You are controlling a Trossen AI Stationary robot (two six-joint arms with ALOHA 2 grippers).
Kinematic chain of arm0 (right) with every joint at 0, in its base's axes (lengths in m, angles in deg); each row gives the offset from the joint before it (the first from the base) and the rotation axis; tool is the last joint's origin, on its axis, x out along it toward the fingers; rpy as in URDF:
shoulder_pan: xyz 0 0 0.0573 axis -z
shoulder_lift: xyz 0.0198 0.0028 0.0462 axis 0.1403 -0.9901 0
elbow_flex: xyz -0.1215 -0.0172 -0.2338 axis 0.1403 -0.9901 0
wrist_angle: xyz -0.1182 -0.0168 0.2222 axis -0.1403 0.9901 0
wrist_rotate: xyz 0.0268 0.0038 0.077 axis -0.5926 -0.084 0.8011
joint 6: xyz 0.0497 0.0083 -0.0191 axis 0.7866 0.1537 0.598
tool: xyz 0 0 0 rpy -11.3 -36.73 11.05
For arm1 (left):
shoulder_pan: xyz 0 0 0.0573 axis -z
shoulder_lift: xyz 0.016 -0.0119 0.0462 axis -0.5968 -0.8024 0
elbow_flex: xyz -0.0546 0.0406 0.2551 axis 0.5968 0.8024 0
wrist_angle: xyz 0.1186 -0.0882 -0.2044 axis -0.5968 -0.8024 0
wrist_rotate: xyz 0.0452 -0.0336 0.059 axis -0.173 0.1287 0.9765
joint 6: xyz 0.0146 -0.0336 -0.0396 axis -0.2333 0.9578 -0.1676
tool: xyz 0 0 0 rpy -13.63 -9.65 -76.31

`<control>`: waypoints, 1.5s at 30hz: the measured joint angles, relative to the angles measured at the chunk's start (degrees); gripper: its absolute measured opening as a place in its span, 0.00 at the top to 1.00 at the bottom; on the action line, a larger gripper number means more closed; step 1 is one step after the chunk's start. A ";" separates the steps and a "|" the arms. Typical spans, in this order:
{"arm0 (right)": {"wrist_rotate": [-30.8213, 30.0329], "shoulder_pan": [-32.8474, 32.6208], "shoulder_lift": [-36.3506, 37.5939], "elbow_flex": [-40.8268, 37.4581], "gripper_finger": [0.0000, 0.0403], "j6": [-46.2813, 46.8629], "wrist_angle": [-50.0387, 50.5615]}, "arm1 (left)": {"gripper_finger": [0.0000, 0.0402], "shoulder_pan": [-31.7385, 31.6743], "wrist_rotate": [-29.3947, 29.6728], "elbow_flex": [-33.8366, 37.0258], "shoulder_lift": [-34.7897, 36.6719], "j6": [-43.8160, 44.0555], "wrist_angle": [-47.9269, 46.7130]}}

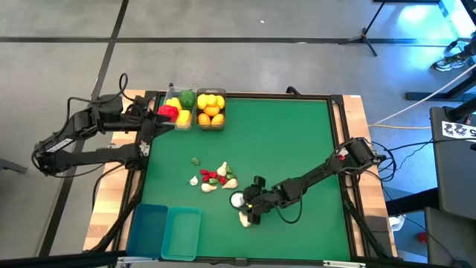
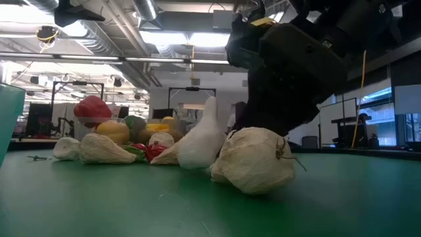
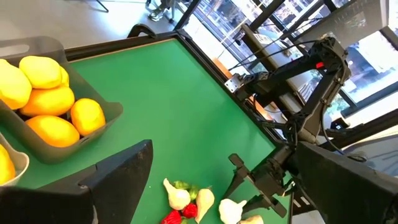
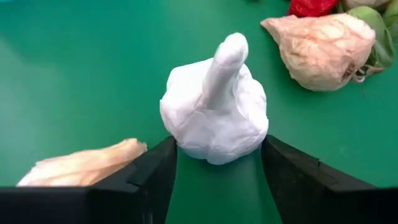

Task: Sort produce into baskets
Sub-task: Put the white garlic into the blue bin

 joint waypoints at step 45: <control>3.55 2.67 -3.13 6.35 0.53 -2.51 -4.46 | 0.04 -0.02 0.57 0.00 -0.05 0.82 -2.14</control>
